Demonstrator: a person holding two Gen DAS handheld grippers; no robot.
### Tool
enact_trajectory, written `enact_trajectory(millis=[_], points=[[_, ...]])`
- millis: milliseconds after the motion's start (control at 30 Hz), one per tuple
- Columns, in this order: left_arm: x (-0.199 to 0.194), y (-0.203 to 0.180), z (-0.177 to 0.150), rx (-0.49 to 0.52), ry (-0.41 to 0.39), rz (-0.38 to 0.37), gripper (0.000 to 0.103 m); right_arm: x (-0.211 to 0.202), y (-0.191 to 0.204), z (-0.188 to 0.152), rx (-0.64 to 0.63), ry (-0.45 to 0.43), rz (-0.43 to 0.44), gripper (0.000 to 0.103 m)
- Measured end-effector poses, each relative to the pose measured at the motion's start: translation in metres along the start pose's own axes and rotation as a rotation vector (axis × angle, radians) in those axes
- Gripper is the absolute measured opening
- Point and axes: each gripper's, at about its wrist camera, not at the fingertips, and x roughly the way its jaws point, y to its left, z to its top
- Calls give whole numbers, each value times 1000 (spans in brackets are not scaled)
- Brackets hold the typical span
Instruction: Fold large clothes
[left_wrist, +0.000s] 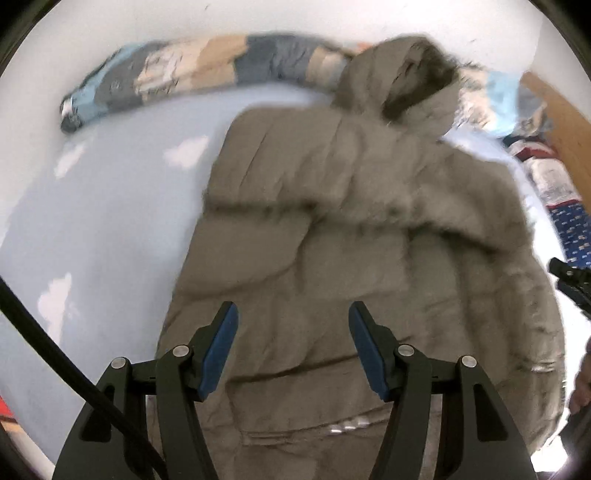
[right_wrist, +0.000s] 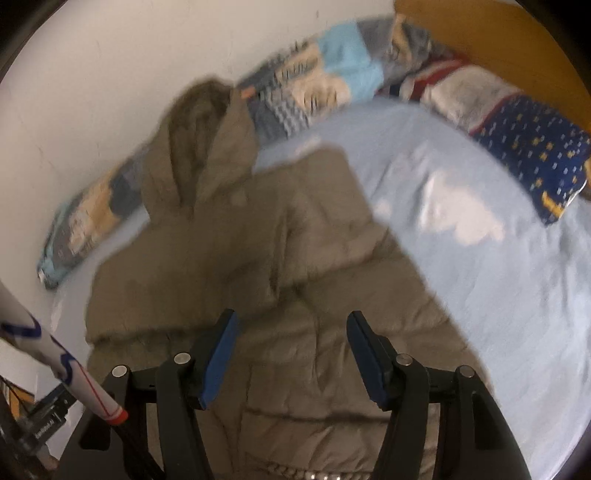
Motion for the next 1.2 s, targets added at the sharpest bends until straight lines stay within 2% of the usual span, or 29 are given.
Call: enact_trajectory(millis=[67,133,333,433,633,767,933,1200], points=[[18,5,-5,4,27,26,61,13,6,-7,-36,46,-32,65],[34,9,-6,-8,80,16,62,23,9,-13,-57,86,-49,65],[42,-1,-5,44,84,66,67,49,18,-30,-128,171,-115,65],[31,-9,-4,75,32,90,67,52,24,-35,-166,174,-145,66],[21,-19,1,99,-17,61,67,30,50,-39,-281,66,-142,66],[29,-30,1,133,-9,85,67,35,52,-46,-272,121,-100,66],[33,-34,-2,145,3,96,67,51,50,-46,-240,182,-93,66],[21,-32,-3,138,-2,93,67,40,46,-42,-218,156,-81,66]])
